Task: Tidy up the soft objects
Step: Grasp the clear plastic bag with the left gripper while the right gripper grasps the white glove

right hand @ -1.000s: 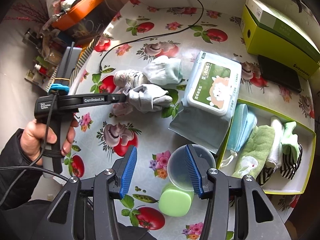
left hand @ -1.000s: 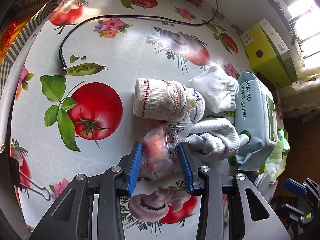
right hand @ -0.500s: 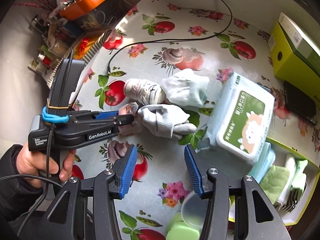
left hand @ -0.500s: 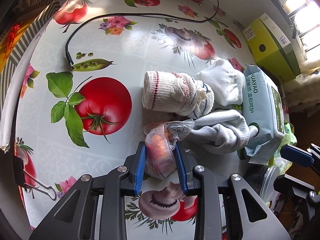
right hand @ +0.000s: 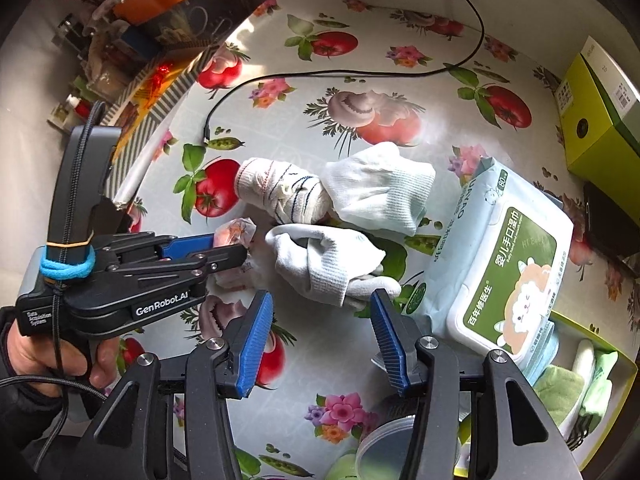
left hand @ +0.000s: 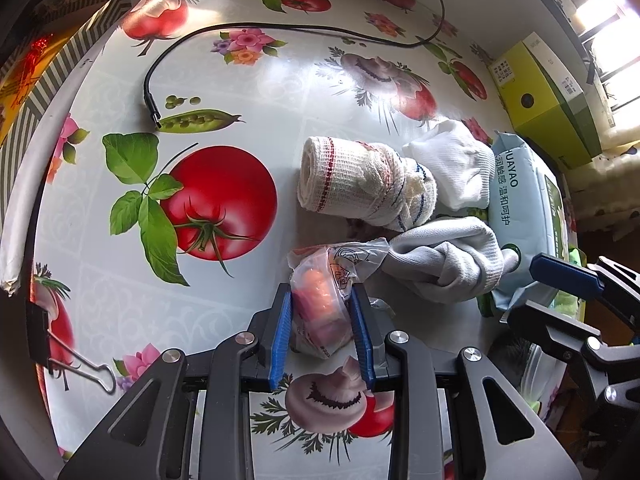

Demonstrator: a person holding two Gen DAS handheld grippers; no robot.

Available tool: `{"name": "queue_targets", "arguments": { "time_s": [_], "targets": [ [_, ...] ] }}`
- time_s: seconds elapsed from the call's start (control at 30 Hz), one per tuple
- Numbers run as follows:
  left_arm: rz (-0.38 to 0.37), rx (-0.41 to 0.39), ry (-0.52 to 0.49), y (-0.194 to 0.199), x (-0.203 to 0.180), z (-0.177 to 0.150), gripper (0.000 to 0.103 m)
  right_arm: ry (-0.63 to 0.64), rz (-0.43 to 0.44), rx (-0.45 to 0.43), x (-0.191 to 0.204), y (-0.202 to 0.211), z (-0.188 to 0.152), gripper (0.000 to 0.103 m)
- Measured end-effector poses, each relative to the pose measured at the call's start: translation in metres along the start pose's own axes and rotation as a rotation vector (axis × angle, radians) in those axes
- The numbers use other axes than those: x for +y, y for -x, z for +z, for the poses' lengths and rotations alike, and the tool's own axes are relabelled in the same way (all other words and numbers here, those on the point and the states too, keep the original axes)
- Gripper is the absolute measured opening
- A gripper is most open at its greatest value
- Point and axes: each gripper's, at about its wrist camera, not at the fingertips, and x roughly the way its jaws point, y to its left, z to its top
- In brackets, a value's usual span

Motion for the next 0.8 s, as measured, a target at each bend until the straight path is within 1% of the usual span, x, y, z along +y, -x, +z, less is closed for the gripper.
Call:
{"name": "queue_targets", "arguments": {
  "time_s": [0.1,0.33,0.43,0.47,0.5,0.53,0.6,0.67,0.8],
  "targets": [
    [-0.003,0.003,-0.006,0.000,0.000,0.001,0.030,0.000,-0.012,0.018,-0.002,-0.010,0.006,0.055],
    [-0.018,0.004,-0.007,-0.002,0.000,0.002,0.030,0.036,-0.018,0.069,0.002,-0.036,0.016,0.056],
    [-0.027,0.001,-0.008,-0.001,0.002,0.002,0.029,0.044,-0.029,0.078,0.003,-0.044,0.018,0.055],
    [-0.029,-0.001,-0.007,-0.001,0.002,0.001,0.029,0.046,-0.039,0.073,0.003,-0.044,0.018,0.049],
    [-0.028,-0.003,-0.006,0.000,0.003,0.001,0.029,0.050,-0.032,0.069,0.005,-0.043,0.019,0.039],
    [-0.028,-0.005,-0.003,0.001,0.003,0.000,0.029,0.053,-0.018,0.064,0.006,-0.042,0.018,0.033],
    [-0.026,-0.008,0.003,0.004,0.004,0.000,0.028,0.068,-0.026,0.053,0.009,-0.037,0.016,0.025],
    [-0.022,-0.017,0.007,0.008,0.004,0.000,0.028,0.062,-0.012,0.041,0.010,-0.031,0.011,0.023],
    [-0.021,-0.044,0.002,0.023,-0.001,-0.003,0.028,0.038,0.015,-0.010,0.009,-0.007,-0.001,0.022]
  ]
}}
